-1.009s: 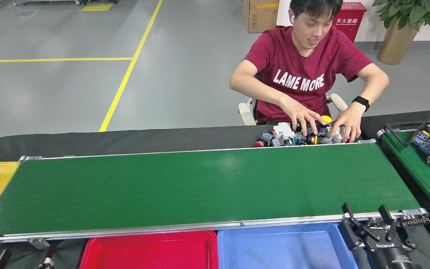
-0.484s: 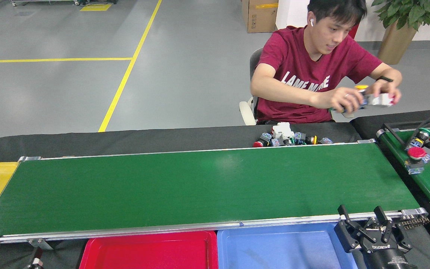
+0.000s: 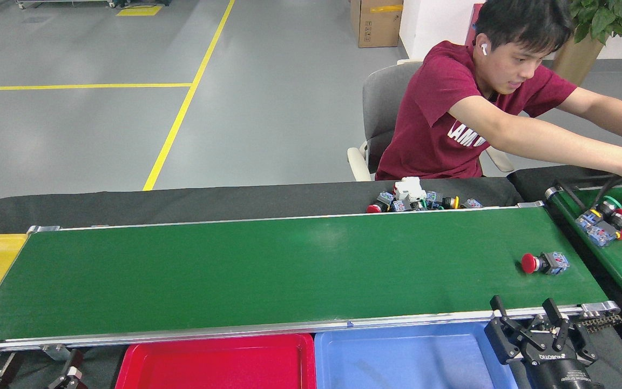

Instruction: Pick switch part from conveyor to tray

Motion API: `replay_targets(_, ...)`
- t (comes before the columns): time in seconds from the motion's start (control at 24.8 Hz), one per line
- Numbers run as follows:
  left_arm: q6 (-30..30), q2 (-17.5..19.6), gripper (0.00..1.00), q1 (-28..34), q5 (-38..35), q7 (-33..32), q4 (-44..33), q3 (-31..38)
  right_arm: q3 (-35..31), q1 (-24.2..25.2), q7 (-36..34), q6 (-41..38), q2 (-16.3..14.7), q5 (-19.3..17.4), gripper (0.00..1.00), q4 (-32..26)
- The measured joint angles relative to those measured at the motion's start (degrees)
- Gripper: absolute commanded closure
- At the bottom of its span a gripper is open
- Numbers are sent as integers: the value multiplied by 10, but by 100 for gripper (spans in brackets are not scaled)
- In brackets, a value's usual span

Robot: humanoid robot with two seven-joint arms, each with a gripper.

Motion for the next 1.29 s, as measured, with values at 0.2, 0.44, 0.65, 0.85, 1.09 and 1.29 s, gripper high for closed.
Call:
replay_targets(0.2, -3, 6, 0, -14, -33, 0, 0, -13, 40, -55, 42, 89, -11, 0, 2, 46)
replay_targets(0.44, -2, 6, 0, -17, -36, 0, 0, -18, 58, -117, 52, 126, -15, -3, 2, 154)
replay_targets(0.65, 0, 7, 0, -21, -36, 0, 0, -24, 65, -197, 54, 108, -5, -5, 2, 255)
replay_targets(0.85, 0, 10, 0, -44, -46, 0, 0, -53, 89, -250, 56, 82, 15, -5, 2, 332)
replay_targets(1.09, -1, 10, 0, -56, -67, 1, 0, -69, 93, -260, 55, 61, 16, -5, 55, 359)
replay_targets(1.29, -1, 10, 0, -60, -67, 1, 0, -69, 93, -260, 53, -31, 16, -16, 96, 359)
